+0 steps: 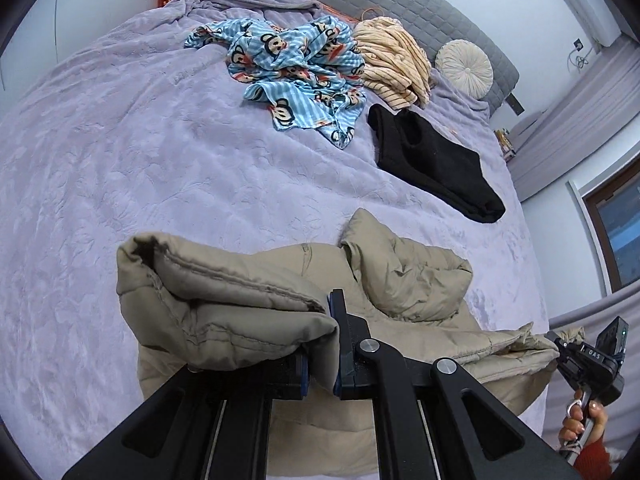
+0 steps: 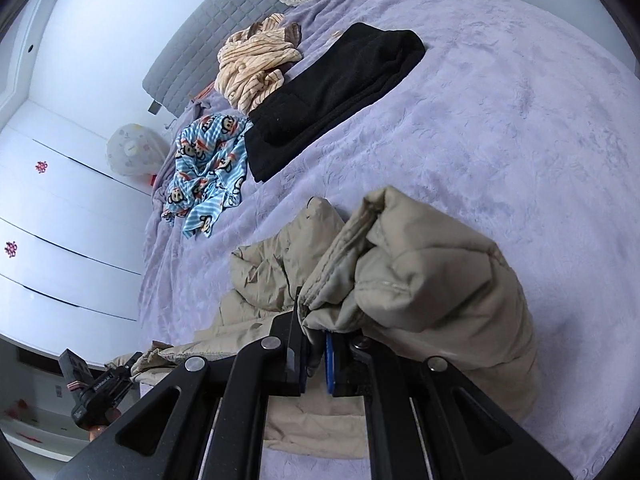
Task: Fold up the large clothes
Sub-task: 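Lift the jacket hem with the left tool while the right tool grips the side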
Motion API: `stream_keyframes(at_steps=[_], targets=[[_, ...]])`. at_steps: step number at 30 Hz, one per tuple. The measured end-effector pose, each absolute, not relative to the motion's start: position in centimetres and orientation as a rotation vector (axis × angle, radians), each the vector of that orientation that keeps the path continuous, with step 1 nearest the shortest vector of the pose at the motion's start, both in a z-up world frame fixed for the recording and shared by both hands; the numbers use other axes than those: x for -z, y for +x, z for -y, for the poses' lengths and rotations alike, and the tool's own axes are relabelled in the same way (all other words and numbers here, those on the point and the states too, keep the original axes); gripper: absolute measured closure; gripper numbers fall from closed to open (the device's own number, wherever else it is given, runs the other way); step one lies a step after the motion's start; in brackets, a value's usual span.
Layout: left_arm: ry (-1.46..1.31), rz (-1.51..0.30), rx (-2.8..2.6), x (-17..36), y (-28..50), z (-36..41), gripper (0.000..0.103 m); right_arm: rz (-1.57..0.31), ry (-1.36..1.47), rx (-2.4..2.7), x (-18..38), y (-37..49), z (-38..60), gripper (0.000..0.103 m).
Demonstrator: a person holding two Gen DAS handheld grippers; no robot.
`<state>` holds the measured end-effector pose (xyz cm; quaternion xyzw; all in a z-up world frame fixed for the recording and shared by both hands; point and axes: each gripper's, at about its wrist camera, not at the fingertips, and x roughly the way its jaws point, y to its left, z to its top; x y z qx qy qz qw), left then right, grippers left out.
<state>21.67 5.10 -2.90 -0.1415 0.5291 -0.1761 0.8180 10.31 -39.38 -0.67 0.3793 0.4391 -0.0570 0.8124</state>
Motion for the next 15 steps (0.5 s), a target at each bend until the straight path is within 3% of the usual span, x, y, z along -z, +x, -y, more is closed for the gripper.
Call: stream_keyframes(at_steps=[9,15], targets=[[-0.142,-1.268,0.264,13.6,26.7,-1.8,0.094,-1.051,0.82,0.185,10.1,17.3,41.4,0.096],[-0.113,-1.273,0.234,15.9,27.8,-0.5,0.093,-1.083,0.851,0.217,15.3,18.8,41.8,0.096]])
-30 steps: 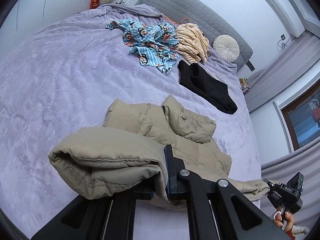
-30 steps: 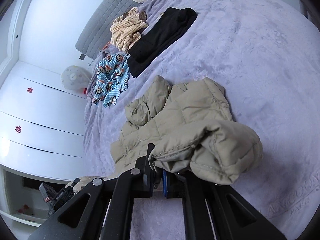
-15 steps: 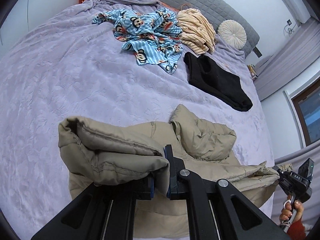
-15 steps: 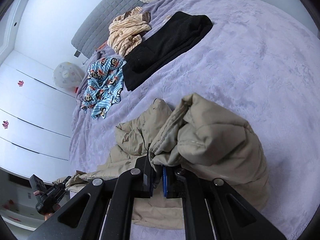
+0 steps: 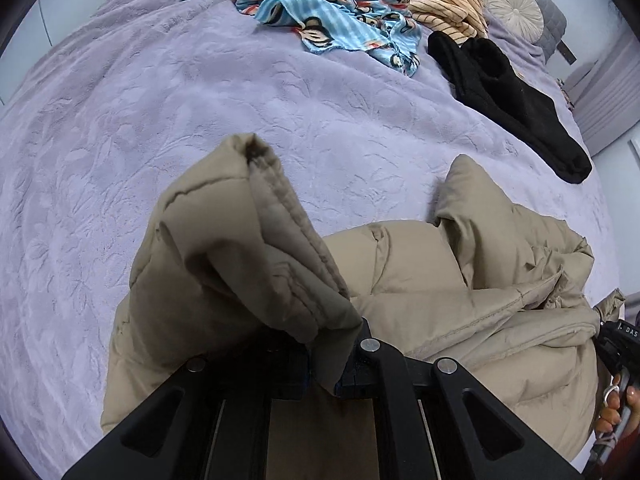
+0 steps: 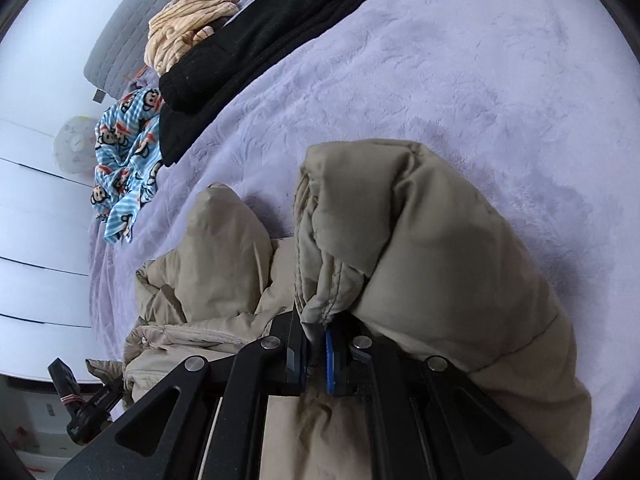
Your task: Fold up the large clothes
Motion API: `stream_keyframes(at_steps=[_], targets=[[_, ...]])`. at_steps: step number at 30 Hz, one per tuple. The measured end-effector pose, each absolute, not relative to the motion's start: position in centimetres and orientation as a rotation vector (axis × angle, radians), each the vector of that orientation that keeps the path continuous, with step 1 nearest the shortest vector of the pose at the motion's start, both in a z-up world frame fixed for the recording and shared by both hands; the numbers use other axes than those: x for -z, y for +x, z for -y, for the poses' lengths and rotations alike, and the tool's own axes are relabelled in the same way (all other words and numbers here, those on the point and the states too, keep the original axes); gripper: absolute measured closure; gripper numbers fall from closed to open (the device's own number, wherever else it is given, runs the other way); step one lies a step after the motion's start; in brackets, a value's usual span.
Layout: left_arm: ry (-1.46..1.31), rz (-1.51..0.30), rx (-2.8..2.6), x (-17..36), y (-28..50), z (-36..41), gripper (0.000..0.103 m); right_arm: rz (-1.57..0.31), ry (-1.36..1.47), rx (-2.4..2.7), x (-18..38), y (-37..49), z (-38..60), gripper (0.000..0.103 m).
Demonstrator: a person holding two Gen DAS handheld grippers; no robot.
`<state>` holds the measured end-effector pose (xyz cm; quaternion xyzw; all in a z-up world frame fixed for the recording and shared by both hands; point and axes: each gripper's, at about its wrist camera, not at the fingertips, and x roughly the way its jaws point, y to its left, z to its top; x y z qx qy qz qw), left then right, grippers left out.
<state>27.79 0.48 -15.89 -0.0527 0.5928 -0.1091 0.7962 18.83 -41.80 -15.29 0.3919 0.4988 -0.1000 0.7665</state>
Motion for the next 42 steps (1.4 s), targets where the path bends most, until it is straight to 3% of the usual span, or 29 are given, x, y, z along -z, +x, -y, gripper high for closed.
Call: stream_keyframes(at_steps=[3,5,6,7,8,9,10,11,12,13,14,15,16,23,29,35,39,42], targets=[[-0.13,-1.271,0.214,14.9,27.7,-0.9,0.092,-1.082,0.884,0.216,15.7,19.0,42.1,0.095],[-0.103,-1.238,0.225,13.1,27.0,-1.2,0.078,-1.078,0.905,0.204,15.0,18.8,42.2,0.092],[-0.089,-1.209,0.229,12.2,26.5,-1.4,0.05,-1.081,0.905,0.195,14.4,18.6,42.2,0.089],[-0.072,-1.177,0.22,11.3,26.0,-1.6,0.015,-1.081,0.899,0.184,13.8,18.4,42.2,0.085],[-0.041,-1.118,0.191,10.1,25.3,-1.9,0.007,-1.074,0.887,0.17,13.0,18.2,42.1,0.073],[-0.008,-1.069,0.181,9.0,24.7,-1.9,0.007,-1.064,0.875,0.158,12.2,17.9,41.9,0.063],[0.011,-1.061,0.191,8.5,24.5,-1.9,0.007,-1.046,0.858,0.149,11.1,17.4,41.7,0.037],[0.02,-1.063,0.202,8.0,24.4,-1.8,0.007,-1.029,0.844,0.142,10.3,17.0,41.4,0.028],[0.007,-1.066,0.221,7.7,24.2,-1.7,0.007,-1.01,0.825,0.126,9.3,16.5,41.0,0.028],[-0.011,-1.074,0.249,7.6,24.0,-1.6,0.009,-1.009,0.806,0.102,8.7,16.2,40.4,0.031],[-0.033,-1.089,0.3,7.7,23.8,-1.2,0.017,-1.014,0.79,0.074,8.4,16.0,39.6,0.05],[-0.043,-1.112,0.354,8.1,23.6,-0.5,0.035,-1.026,0.775,0.028,8.3,15.9,38.6,0.075],[-0.035,-1.136,0.404,8.7,23.5,0.8,0.042,-1.05,0.76,-0.01,8.5,16.1,37.6,0.081],[0.052,-1.137,0.413,14.4,23.5,7.6,0.042,-1.14,0.569,-0.085,13.4,20.1,31.4,0.086],[0.072,-1.133,0.379,16.3,26.4,7.9,0.042,-1.158,0.607,-0.038,16.8,22.7,33.0,0.103],[0.136,-1.052,0.19,14.2,27.8,1.1,0.042,-1.142,0.487,0.047,14.2,21.4,37.0,0.103],[-0.014,-1.107,0.07,16.4,29.7,-4.8,0.041,-1.139,0.499,0.207,14.8,19.1,43.0,0.103],[-0.021,-1.109,0.052,18.4,30.5,-5.0,0.041,-1.118,0.592,0.245,16.7,18.5,45.4,0.103]])
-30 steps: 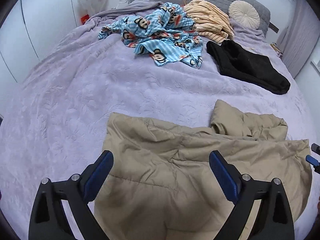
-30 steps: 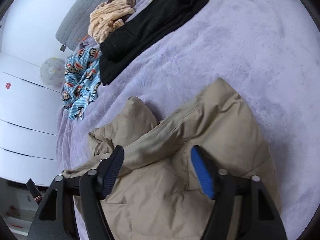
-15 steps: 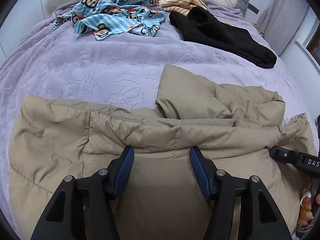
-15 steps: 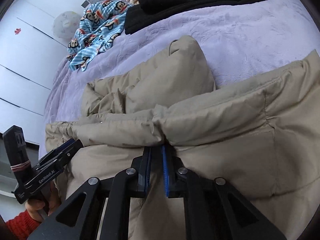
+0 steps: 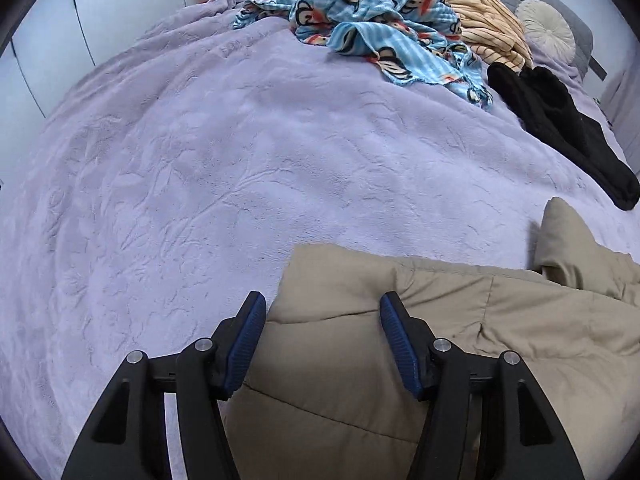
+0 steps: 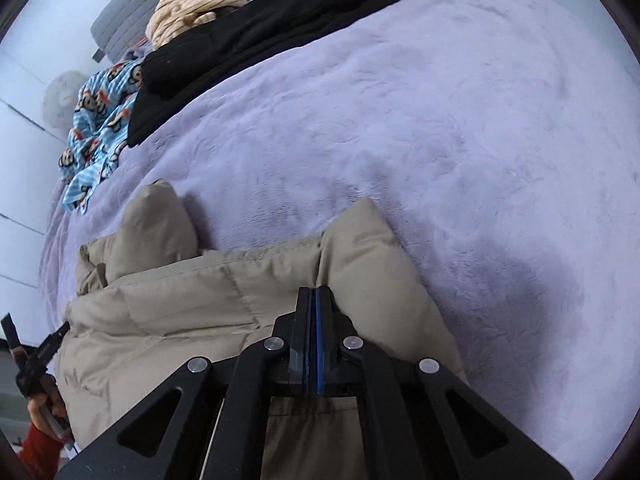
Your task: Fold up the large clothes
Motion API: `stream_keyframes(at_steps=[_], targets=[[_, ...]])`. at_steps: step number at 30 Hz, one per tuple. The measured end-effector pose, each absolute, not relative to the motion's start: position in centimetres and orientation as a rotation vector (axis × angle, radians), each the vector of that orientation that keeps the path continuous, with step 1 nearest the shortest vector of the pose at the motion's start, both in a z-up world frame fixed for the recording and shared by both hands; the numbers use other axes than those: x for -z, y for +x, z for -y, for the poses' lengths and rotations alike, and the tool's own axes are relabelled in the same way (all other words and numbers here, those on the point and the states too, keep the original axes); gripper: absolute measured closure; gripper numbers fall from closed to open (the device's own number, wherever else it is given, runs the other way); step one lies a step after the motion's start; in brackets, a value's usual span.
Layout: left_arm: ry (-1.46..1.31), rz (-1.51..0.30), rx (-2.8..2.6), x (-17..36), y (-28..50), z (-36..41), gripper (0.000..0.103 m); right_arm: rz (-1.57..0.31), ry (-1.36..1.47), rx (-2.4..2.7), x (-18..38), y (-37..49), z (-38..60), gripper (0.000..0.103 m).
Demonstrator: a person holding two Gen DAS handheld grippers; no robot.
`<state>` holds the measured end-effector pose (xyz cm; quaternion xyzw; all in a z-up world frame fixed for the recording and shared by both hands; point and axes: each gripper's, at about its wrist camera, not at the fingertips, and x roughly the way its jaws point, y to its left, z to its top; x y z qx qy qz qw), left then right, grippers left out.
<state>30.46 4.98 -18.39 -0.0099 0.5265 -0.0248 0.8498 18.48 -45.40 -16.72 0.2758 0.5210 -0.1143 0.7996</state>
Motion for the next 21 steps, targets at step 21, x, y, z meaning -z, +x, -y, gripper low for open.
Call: stream_keyframes(at_steps=[21], targets=[[0.042,-1.118,0.099,12.6,23.6,-6.1,0.023,-1.046,0.592,0.306,12.7,14.1,42.2,0.097]])
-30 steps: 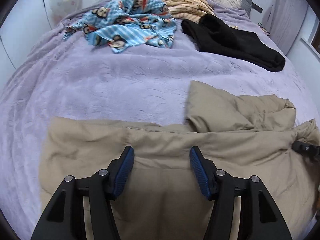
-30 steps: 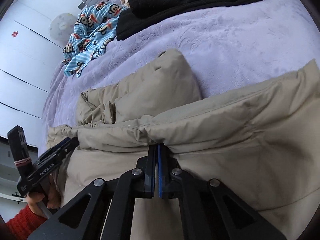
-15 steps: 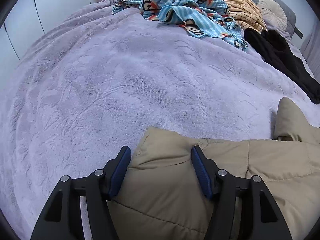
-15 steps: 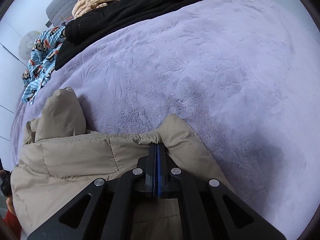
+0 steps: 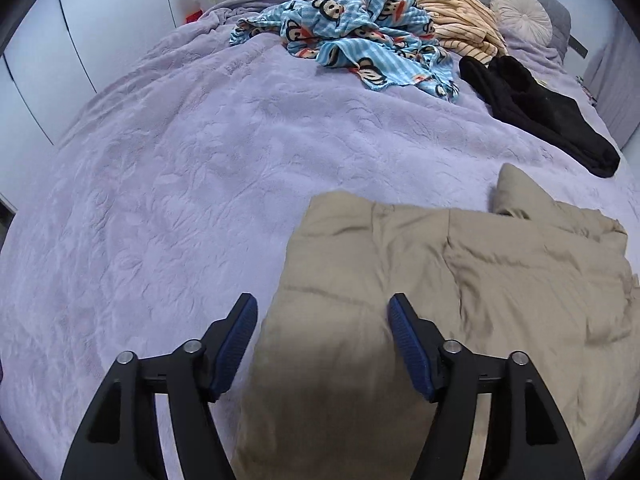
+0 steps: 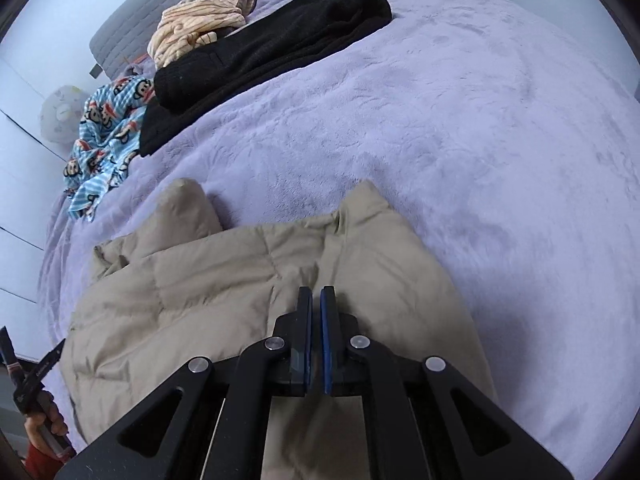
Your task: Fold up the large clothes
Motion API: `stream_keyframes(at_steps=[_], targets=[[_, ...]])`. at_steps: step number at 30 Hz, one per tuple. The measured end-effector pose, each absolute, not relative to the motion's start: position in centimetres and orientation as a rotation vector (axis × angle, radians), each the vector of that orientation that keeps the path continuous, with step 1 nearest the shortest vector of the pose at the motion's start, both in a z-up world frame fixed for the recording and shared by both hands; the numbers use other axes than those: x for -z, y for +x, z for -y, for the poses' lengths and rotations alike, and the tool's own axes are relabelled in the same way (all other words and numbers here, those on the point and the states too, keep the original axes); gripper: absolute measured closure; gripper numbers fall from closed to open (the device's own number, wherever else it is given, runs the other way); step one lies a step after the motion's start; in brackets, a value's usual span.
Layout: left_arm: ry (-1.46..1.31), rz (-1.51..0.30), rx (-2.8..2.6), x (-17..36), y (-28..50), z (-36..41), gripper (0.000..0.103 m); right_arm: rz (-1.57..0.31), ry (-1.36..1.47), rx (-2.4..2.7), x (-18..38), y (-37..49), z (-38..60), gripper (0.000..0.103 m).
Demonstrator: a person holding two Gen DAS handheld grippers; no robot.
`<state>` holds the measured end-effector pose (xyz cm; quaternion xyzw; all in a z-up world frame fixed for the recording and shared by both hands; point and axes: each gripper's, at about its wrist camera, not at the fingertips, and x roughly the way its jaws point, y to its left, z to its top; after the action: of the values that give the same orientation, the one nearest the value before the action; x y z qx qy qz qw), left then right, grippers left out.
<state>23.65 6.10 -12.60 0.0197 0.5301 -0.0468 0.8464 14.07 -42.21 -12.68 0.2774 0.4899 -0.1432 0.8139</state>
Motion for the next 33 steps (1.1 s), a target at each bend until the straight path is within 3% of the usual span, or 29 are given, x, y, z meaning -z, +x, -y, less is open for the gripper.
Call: stream_keyframes(at_steps=[1,16,19,24,30,33], targets=[[0.036,-1.121,0.098,12.4,22.7,-6.4,0.019,-1.036,0.616,0.305,12.3,12.9,41.9,0.096],[-0.056,-1.289,0.149,14.1,12.4,-7.9,0.019,-1.073,0.794,0.267,11.7,1.1,35.0,0.089],[-0.085,-1.252,0.172,12.8,12.1,-7.6,0.019,-1.082,0.797,0.259,11.6,0.4,34.5,0.087],[-0.065,-1.16,0.288,11.3,14.3,-3.3,0.019,-1.044,0.741,0.149,10.3,3.9,32.2,0.086],[-0.032,-1.112,0.227,14.4,20.4,1.0,0.019,-1.022,0.606,0.095,11.6,12.7,29.2,0.086],[-0.031,-1.112,0.205,16.3,22.2,0.5,0.01,-1.048,0.551,0.139,13.6,15.5,29.5,0.087]])
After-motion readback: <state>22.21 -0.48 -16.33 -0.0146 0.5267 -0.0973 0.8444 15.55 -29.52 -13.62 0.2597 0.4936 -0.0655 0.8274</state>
